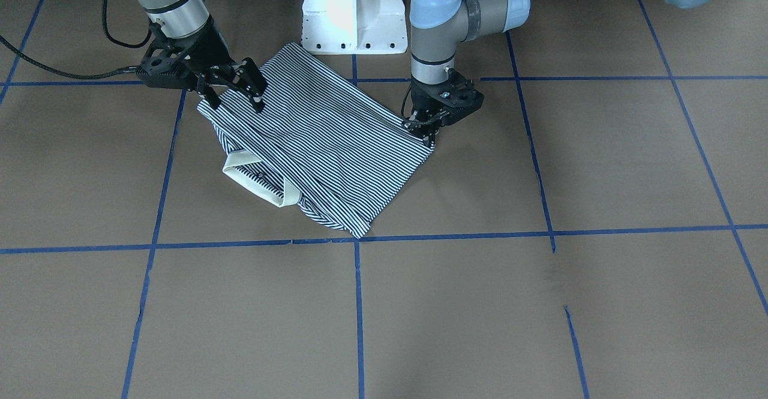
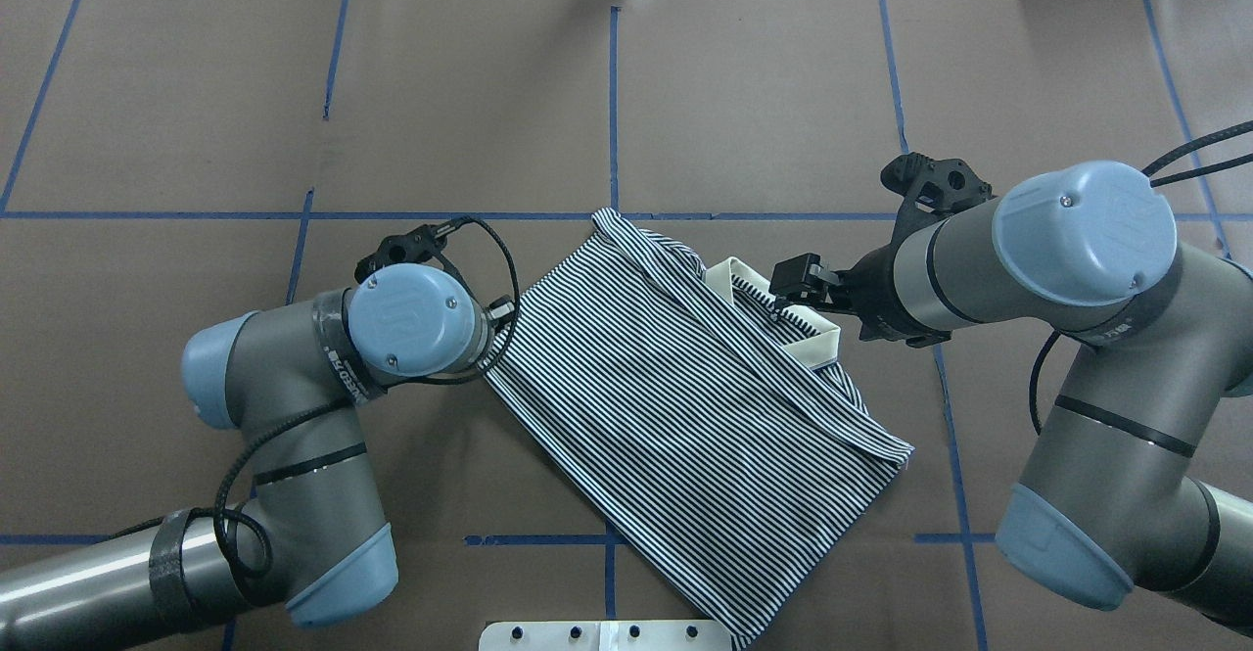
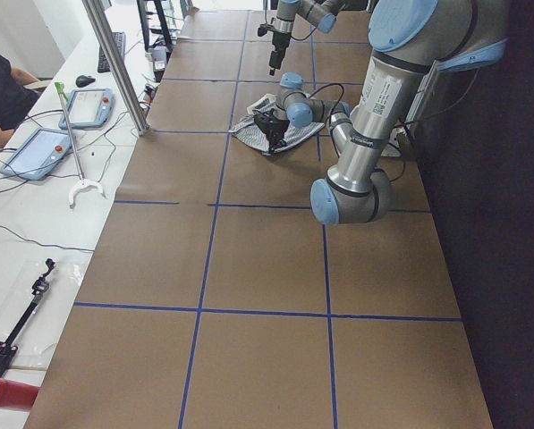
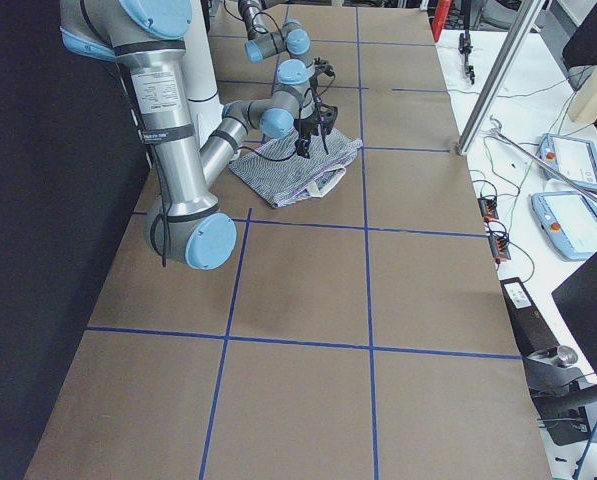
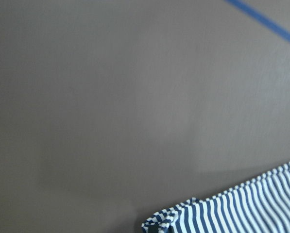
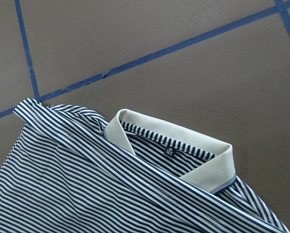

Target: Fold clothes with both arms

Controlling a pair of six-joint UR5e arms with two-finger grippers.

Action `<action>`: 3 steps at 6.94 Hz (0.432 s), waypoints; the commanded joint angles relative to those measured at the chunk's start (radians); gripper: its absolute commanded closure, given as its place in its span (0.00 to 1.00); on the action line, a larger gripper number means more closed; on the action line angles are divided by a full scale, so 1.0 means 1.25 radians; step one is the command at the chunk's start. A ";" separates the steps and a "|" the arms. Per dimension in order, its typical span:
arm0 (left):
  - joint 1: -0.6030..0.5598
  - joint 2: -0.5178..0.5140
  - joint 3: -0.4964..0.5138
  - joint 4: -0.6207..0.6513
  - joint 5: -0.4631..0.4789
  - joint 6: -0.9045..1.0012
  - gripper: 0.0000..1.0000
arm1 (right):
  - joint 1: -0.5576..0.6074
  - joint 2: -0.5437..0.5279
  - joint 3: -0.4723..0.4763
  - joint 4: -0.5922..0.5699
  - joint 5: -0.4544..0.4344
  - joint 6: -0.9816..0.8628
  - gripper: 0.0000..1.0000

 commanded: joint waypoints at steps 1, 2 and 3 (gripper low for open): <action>-0.075 -0.018 0.043 -0.063 0.044 0.122 1.00 | 0.000 -0.001 -0.003 0.000 0.001 0.000 0.00; -0.099 -0.026 0.112 -0.165 0.074 0.193 1.00 | 0.000 0.000 -0.002 0.000 0.001 0.001 0.00; -0.129 -0.037 0.174 -0.260 0.084 0.267 1.00 | 0.000 -0.001 -0.002 0.001 0.004 0.001 0.00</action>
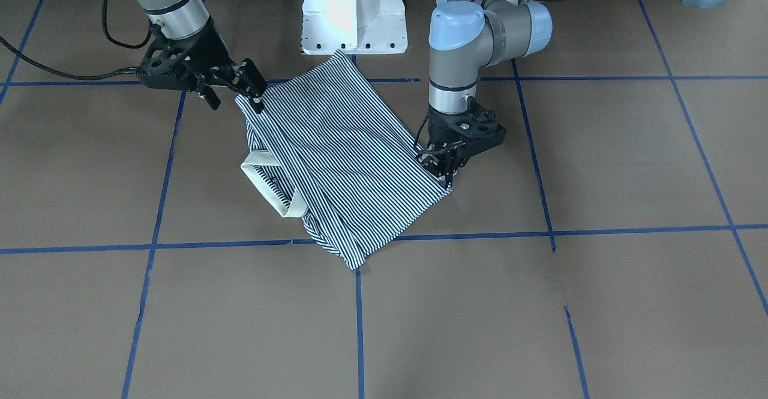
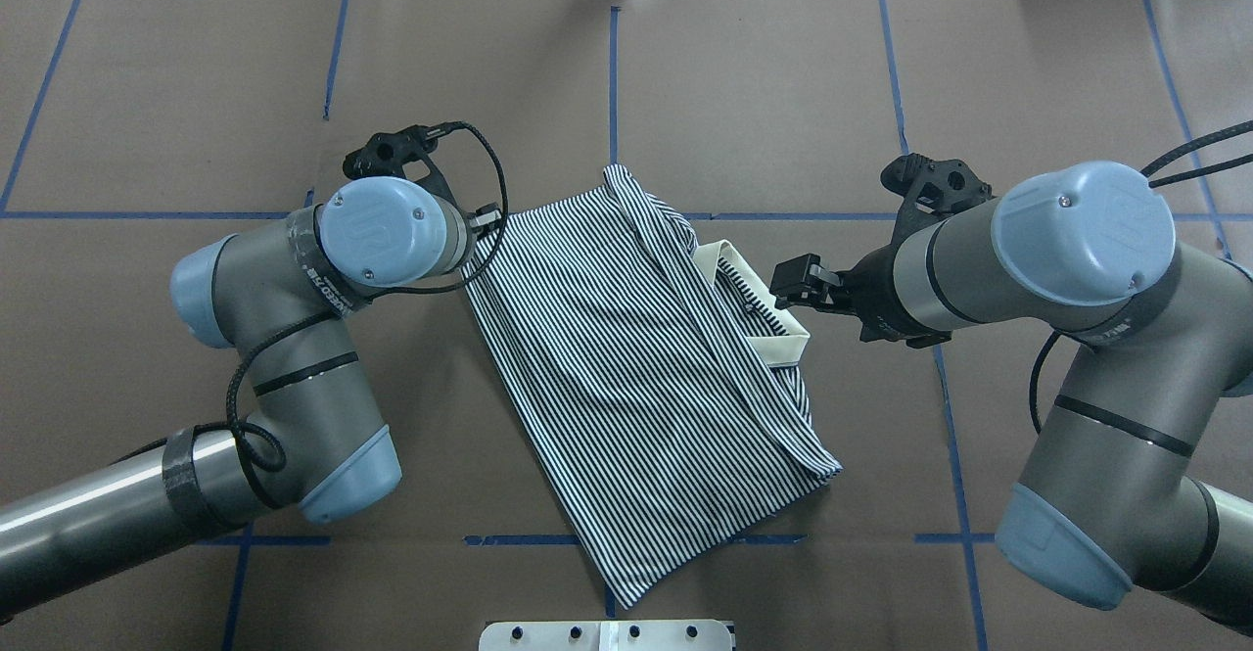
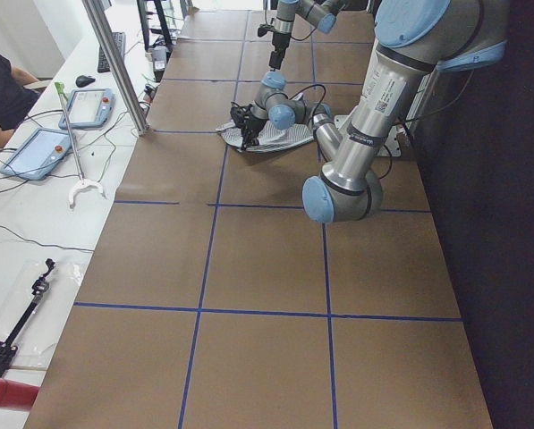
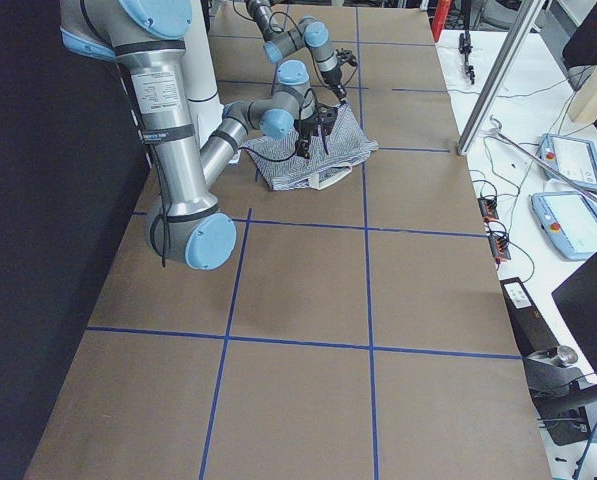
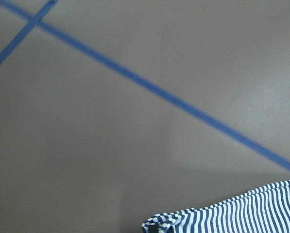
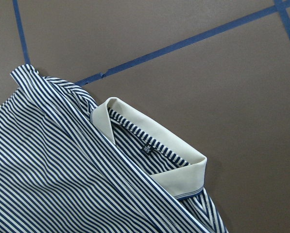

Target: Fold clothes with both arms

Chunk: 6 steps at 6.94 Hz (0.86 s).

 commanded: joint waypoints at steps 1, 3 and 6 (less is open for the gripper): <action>-0.052 -0.053 0.163 -0.190 0.034 0.127 1.00 | 0.000 0.001 0.000 0.001 0.003 0.000 0.00; -0.061 -0.166 0.390 -0.389 0.092 0.207 1.00 | -0.001 0.001 -0.001 0.001 0.003 -0.001 0.00; -0.066 -0.183 0.481 -0.437 0.132 0.233 1.00 | -0.011 0.002 0.001 0.001 -0.002 0.000 0.00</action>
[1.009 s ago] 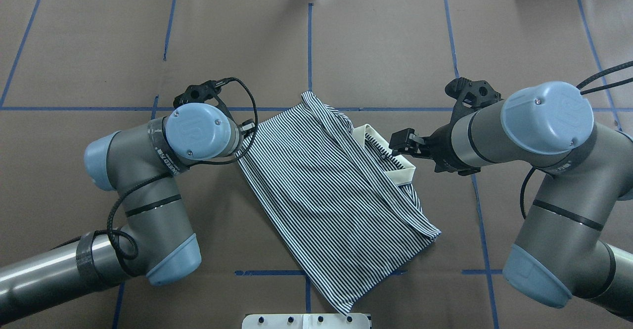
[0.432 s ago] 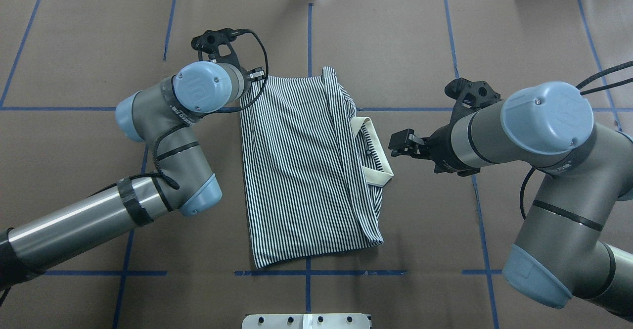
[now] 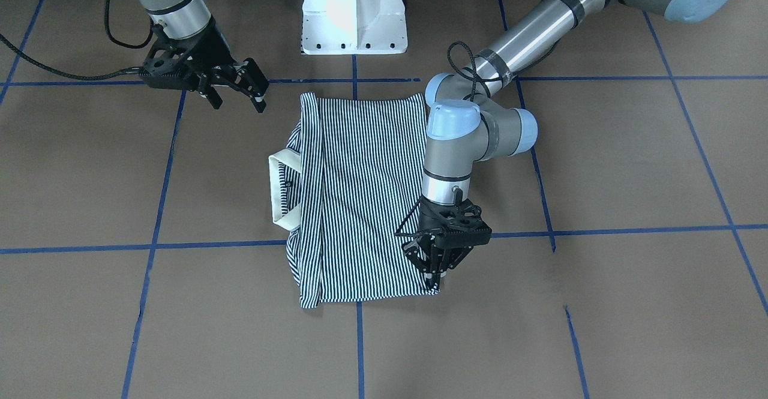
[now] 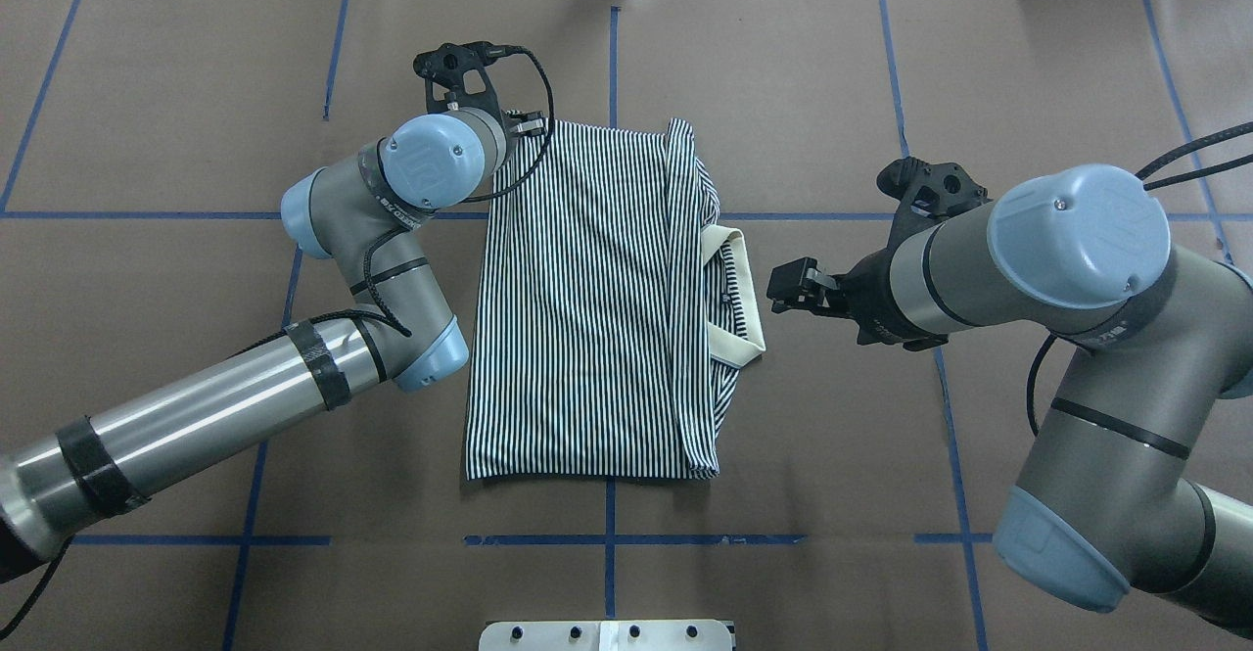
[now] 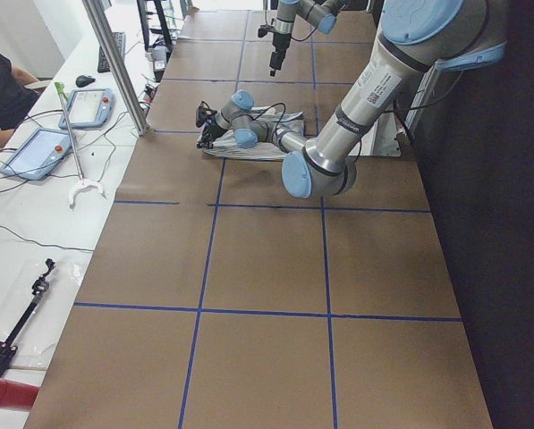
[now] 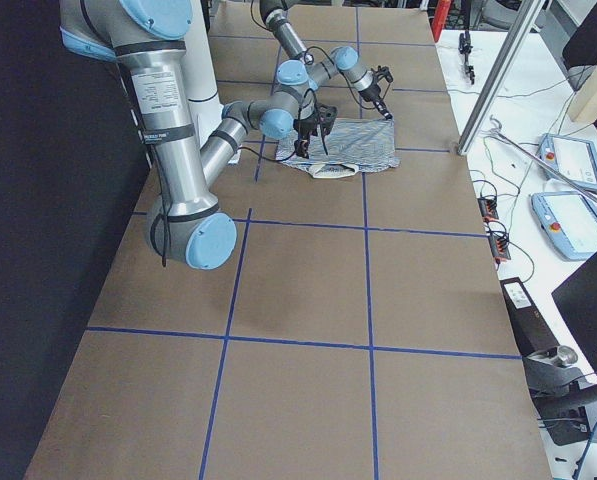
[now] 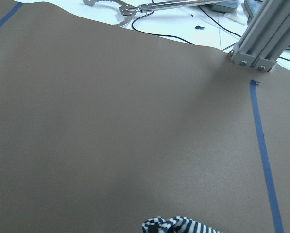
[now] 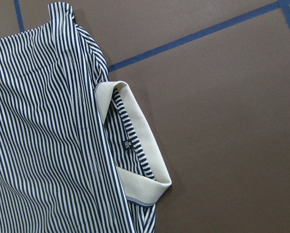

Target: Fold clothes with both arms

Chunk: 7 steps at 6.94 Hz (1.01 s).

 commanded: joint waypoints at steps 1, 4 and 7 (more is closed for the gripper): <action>-0.018 -0.004 0.029 -0.011 0.013 0.005 0.28 | -0.006 0.000 0.001 0.000 -0.002 0.001 0.00; -0.066 -0.026 0.026 -0.071 -0.027 -0.036 0.00 | -0.011 0.010 -0.013 -0.001 -0.004 -0.004 0.00; -0.092 0.057 -0.097 -0.053 -0.202 0.026 0.00 | -0.024 0.072 -0.091 -0.012 -0.053 -0.034 0.00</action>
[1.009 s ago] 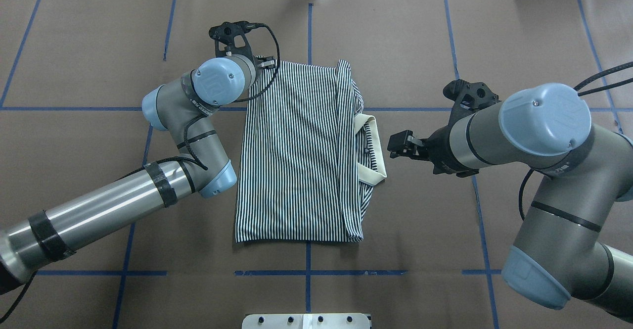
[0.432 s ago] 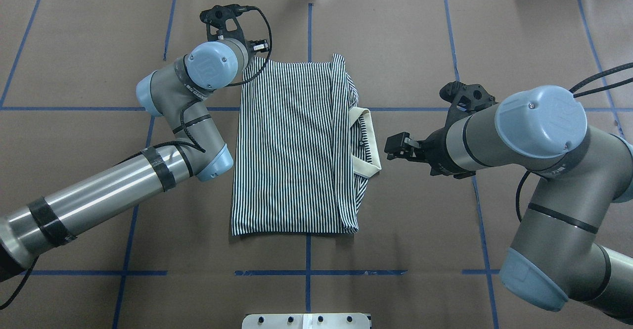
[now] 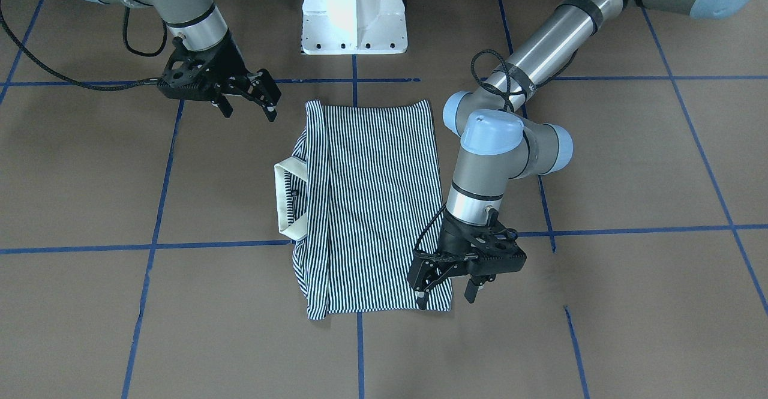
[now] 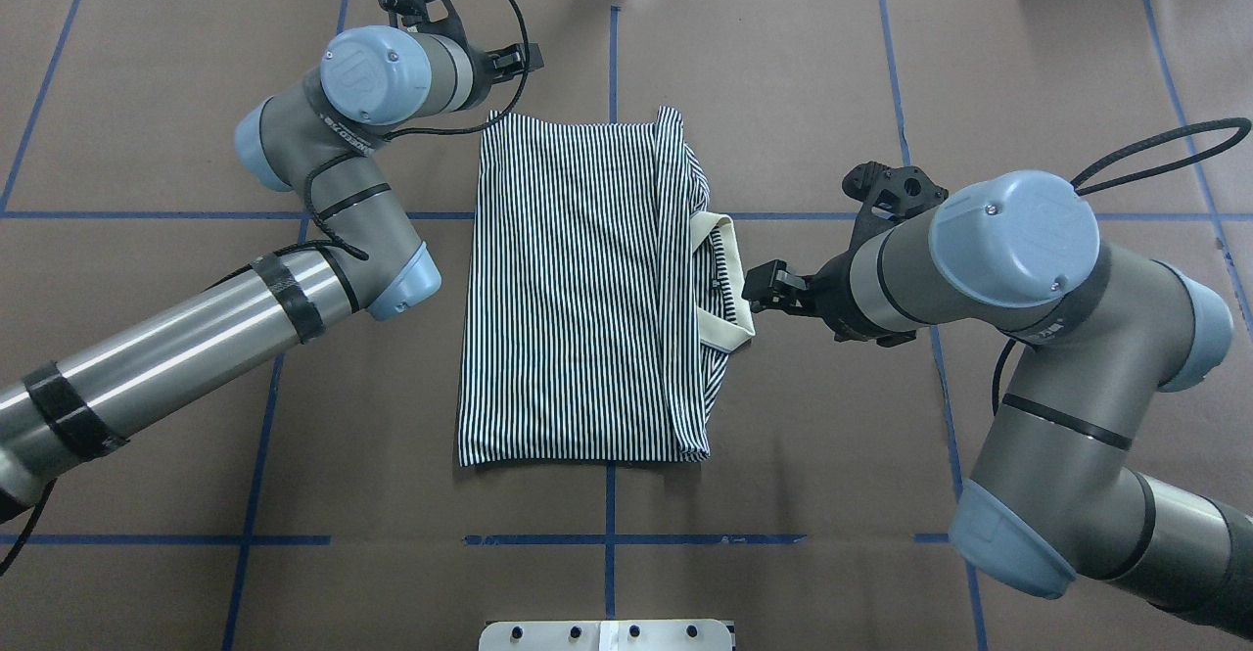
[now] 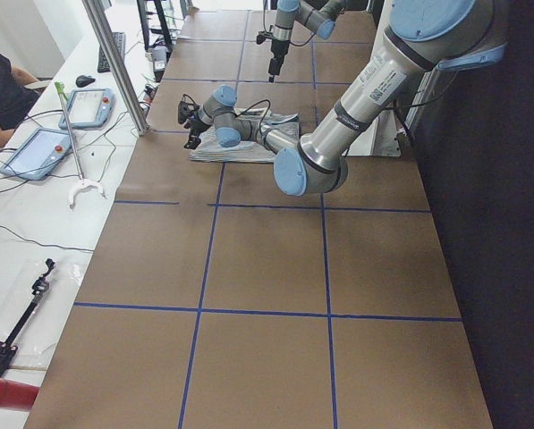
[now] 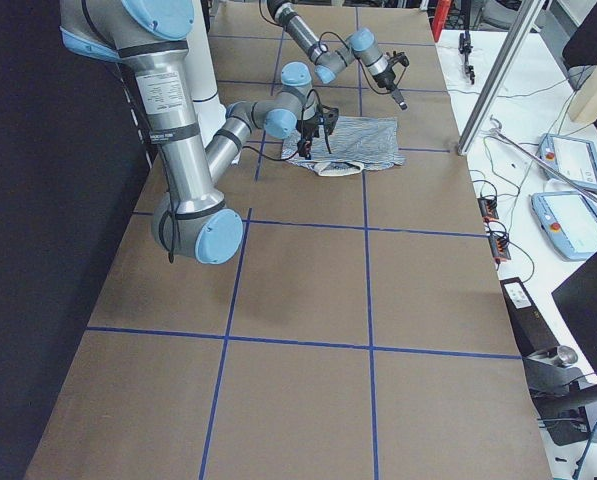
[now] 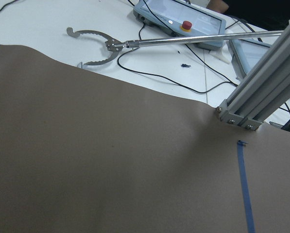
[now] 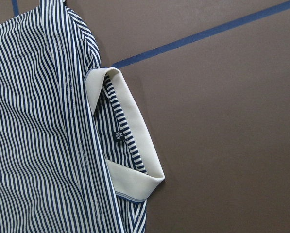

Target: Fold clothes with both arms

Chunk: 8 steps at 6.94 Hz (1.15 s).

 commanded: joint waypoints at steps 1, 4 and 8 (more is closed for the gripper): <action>-0.007 0.111 -0.177 0.083 -0.041 0.096 0.00 | -0.012 0.041 -0.051 -0.004 -0.023 -0.054 0.00; -0.018 0.160 -0.335 0.293 -0.088 0.231 0.00 | -0.068 0.141 -0.119 -0.134 -0.058 -0.166 0.00; -0.019 0.288 -0.491 0.294 -0.180 0.220 0.00 | -0.132 0.284 -0.295 -0.201 -0.066 -0.209 0.00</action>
